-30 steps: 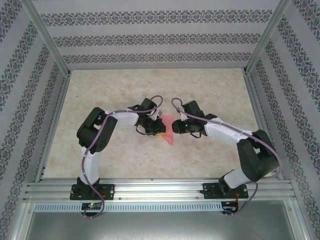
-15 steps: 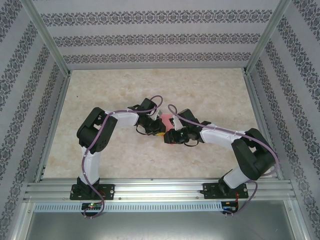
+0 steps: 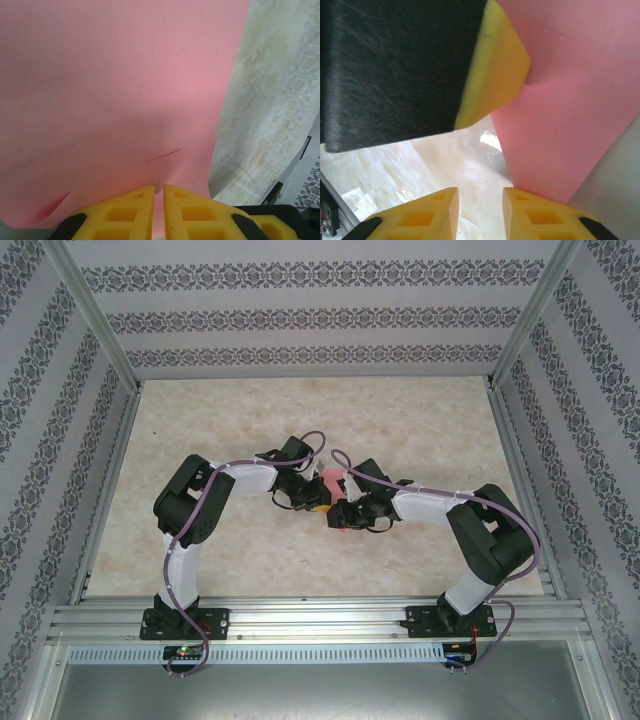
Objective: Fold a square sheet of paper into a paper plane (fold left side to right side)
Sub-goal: Third fold the triangle at the center of the table.
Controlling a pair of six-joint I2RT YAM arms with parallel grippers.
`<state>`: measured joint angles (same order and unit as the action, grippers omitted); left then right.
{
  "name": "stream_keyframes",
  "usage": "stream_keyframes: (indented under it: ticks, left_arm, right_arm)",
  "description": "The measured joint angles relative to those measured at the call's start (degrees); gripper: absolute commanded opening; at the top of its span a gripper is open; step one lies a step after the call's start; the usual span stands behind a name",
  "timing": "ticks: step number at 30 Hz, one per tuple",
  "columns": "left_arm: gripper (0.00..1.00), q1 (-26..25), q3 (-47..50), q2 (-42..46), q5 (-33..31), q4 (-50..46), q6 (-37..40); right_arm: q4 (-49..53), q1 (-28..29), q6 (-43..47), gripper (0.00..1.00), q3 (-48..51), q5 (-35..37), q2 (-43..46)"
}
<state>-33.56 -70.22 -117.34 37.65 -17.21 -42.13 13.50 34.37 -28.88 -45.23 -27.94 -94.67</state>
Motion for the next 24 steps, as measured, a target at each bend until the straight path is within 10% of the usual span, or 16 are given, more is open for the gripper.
stream_keyframes:
  ticks: [24]
  left_arm:
    - [0.19, 0.50, -4.04, -1.22, -1.29, -5.07, 2.71]
  right_arm:
    - [-0.13, -0.70, -3.17, 0.07, 1.64, 1.49, -1.60]
